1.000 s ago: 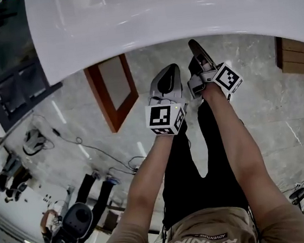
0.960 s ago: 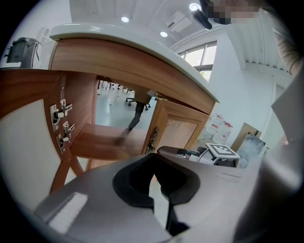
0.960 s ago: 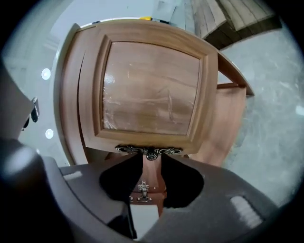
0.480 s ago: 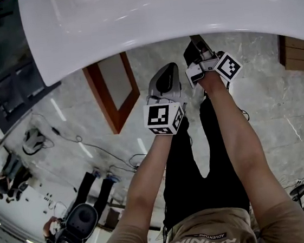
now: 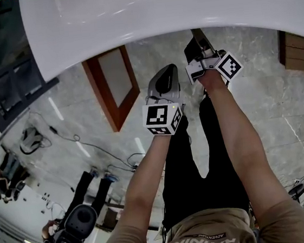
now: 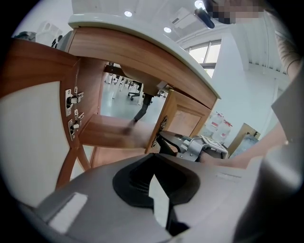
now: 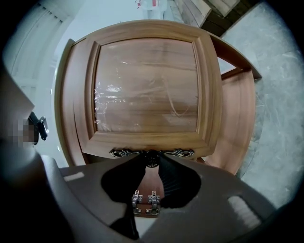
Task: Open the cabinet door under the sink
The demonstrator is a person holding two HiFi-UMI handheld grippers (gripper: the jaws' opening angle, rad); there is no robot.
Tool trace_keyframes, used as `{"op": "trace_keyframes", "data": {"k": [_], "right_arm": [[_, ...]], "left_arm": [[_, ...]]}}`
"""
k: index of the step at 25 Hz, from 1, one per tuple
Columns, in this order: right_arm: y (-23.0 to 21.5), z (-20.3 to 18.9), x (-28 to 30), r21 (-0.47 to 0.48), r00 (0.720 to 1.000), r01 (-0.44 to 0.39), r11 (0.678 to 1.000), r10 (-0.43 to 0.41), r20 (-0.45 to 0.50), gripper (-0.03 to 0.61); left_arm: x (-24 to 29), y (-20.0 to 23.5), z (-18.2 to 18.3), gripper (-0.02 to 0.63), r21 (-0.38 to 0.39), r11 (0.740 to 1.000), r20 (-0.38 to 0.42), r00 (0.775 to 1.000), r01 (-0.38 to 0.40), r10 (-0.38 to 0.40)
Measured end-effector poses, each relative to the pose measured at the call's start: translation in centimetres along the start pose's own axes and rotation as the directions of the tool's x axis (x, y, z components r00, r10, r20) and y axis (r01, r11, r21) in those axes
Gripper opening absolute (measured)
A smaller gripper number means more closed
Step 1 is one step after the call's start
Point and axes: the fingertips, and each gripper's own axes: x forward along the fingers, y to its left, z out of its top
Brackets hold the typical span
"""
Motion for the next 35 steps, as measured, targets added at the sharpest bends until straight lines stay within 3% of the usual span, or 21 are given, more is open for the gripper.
{"op": "trace_keyframes", "data": {"k": [10, 31, 35], "right_arm": [[0.3, -0.9, -2.8, -0.047, 0.996, -0.006, 0.999, 0.001, -0.087, 0.086], [0.3, -1.0, -10.1, -0.106, 0.983, 0.020, 0.994, -0.039, -0.180, 0.086], [0.2, -0.7, -12.3, -0.123, 0.976, 0.031, 0.992, -0.057, -0.211, 0.086]], "left_arm": [[-0.8, -0.2, -0.4, 0.018, -0.025, 1.000, -0.002, 1.000, 0.005, -0.005], [-2.5, -1.3, -0.9, 0.018, -0.008, 1.000, -0.019, 1.000, 0.022, -0.022], [-2.5, -2.2, -0.7, 0.018, 0.023, 0.999, -0.028, 0.999, 0.039, -0.038]]}}
